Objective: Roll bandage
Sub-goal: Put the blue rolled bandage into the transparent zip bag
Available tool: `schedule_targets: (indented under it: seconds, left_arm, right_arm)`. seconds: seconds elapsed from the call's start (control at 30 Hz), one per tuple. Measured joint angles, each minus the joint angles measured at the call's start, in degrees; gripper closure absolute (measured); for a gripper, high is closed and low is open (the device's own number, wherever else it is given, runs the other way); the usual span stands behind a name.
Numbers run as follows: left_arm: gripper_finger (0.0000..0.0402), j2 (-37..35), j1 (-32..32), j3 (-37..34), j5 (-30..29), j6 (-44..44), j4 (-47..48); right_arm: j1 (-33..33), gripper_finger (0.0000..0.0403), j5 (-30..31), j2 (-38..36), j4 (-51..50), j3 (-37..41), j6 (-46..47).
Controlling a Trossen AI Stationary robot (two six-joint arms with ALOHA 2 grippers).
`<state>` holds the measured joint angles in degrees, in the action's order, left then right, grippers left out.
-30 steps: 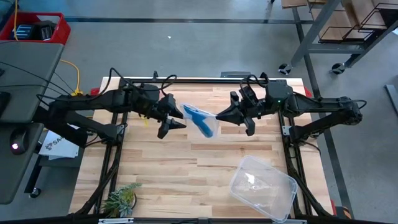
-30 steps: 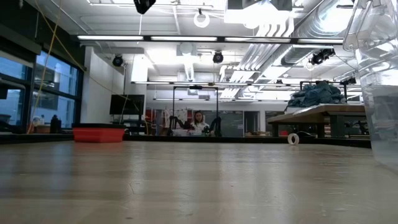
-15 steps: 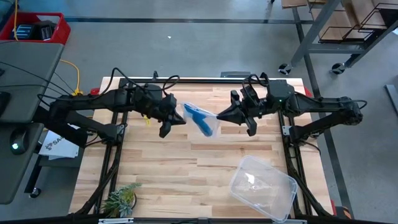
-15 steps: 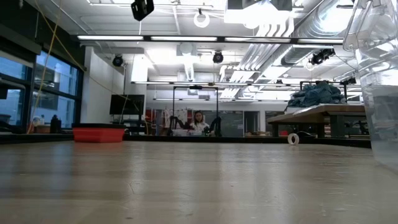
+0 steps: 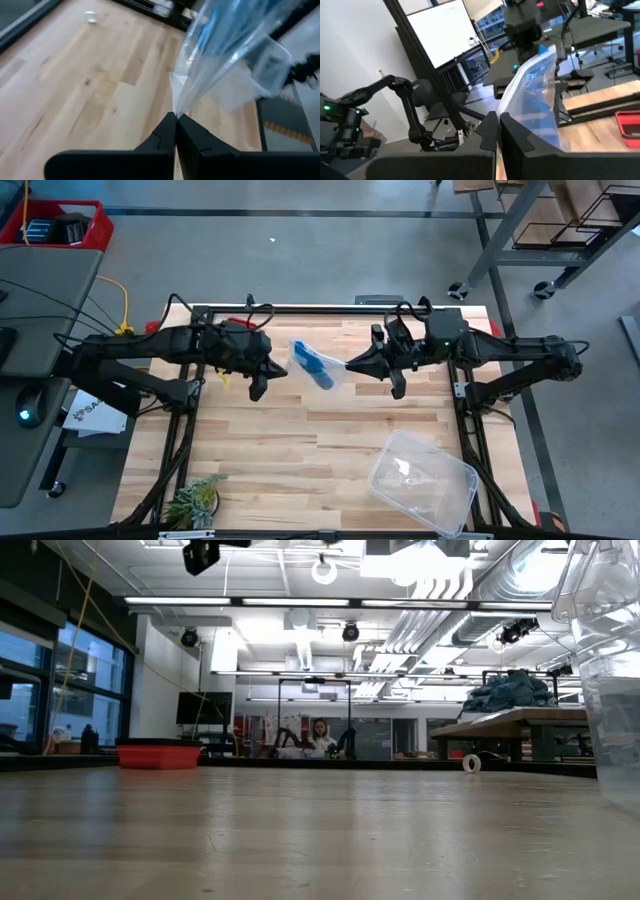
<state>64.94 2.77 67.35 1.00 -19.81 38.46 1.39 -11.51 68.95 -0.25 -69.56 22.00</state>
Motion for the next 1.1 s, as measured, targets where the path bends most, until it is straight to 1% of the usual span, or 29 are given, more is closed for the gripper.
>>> schedule_targets:
  seconds: [0.1, 0.23, 0.33, 0.4, 0.47, 0.6, 0.67, 0.73, 0.8, 0.97, 1.03, 1.1]
  left_arm:
    - [0.0401, -1.4, 0.3, -1.4, -2.4, -2.2, -1.3]
    - [0.0401, -1.6, 0.4, -1.8, -2.2, -2.6, -4.9]
    - [0.04, -1.6, 0.6, -1.8, -2.0, -2.7, -4.5]
    - [0.0395, -1.9, 0.9, -1.7, -0.5, -3.1, -2.2]
    - [0.0382, -2.4, 1.4, -2.0, 1.4, -3.2, 2.9]
    - [0.0343, -4.5, 2.1, -1.9, 2.0, -2.7, 10.1]
    - [0.0322, -5.9, 2.6, -1.8, 1.3, -2.6, 10.5]
    - [0.0302, -7.0, 3.1, -1.9, 0.7, -3.7, 8.8]
    - [0.0282, -7.9, 3.5, -1.8, 1.5, -5.9, 3.6]
    - [0.024, -7.1, 3.6, -1.8, 7.4, -8.3, -6.8]
    - [0.0226, -6.4, 3.6, -1.8, 8.1, -8.2, -10.0]
    - [0.0214, -5.6, 3.5, -1.8, 8.1, -5.9, -11.1]
  right_arm:
    - [0.0, 0.0403, 0.2, 0.0, -0.9, 0.0, 0.0]
    - [0.0, 0.0403, -0.6, -0.2, -0.5, 0.0, 0.0]
    - [-0.5, 0.0403, -0.8, -0.2, -0.4, 0.0, 0.0]
    - [-0.7, 0.0403, -0.9, -0.2, -0.3, 0.0, 0.0]
    - [-0.7, 0.0403, -1.2, -0.4, 0.4, -0.2, -0.1]
    - [-0.8, 0.0403, -1.4, -0.4, 0.9, -0.2, -0.9]
    - [-0.8, 0.0403, -1.1, -0.3, 1.0, -0.2, -1.4]
    - [-1.1, 0.0403, -1.1, -0.4, 1.3, -0.2, -1.5]
    - [-1.1, 0.0403, -1.1, -0.4, 1.2, -0.2, -1.5]
    - [-1.1, 0.0403, -1.0, -0.3, 1.0, -0.2, -1.3]
    - [-1.1, 0.0403, -1.0, -0.3, 1.0, -0.2, -1.3]
    - [-1.1, 0.0403, -1.0, -0.3, 1.0, -0.2, -1.3]
